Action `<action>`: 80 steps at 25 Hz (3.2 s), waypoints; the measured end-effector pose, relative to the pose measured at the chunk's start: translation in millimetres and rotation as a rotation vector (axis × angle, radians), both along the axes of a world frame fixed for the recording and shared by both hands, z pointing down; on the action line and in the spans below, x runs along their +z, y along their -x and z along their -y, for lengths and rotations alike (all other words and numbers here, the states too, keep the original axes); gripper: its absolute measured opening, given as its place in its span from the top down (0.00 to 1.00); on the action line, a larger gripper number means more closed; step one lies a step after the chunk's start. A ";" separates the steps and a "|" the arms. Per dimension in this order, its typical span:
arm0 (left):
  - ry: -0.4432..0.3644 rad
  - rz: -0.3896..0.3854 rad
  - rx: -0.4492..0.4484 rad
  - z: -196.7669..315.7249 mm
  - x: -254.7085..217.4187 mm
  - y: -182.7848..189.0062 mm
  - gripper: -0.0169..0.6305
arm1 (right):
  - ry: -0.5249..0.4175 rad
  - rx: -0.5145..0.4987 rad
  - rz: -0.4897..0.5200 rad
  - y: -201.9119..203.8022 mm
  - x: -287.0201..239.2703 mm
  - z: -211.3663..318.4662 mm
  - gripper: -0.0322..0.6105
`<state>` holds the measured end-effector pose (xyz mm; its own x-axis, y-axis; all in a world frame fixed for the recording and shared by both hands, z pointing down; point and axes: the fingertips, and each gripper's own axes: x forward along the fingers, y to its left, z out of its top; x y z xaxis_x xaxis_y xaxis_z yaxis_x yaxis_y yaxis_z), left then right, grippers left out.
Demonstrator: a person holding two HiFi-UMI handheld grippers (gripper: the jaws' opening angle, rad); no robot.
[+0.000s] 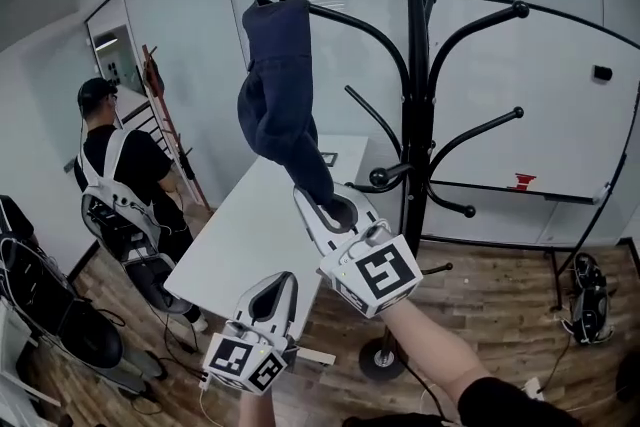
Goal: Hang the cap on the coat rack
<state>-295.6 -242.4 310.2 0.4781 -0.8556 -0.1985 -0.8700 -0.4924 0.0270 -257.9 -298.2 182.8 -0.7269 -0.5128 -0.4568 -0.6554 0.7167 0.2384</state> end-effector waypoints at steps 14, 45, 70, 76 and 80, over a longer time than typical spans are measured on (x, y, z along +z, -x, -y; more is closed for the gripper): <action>-0.004 -0.012 0.040 -7.8 8.7 11.0 0.95 | 0.077 0.052 0.059 2.1 5.4 8.4 0.88; 0.045 -0.021 0.089 12.6 23.5 -8.5 0.95 | 0.067 0.170 -0.019 -21.7 42.6 23.0 0.81; 0.076 -0.012 -0.004 -14.6 22.2 -79.1 0.95 | 0.100 0.104 -0.006 -101.2 46.5 2.9 0.75; 0.086 -0.008 -0.027 -19.9 24.0 -108.1 0.95 | 0.122 0.061 -0.023 -123.7 57.5 -6.7 0.75; 0.096 -0.005 -0.042 -23.3 25.3 -124.7 0.95 | 0.134 0.037 -0.037 -137.8 67.2 -14.8 0.76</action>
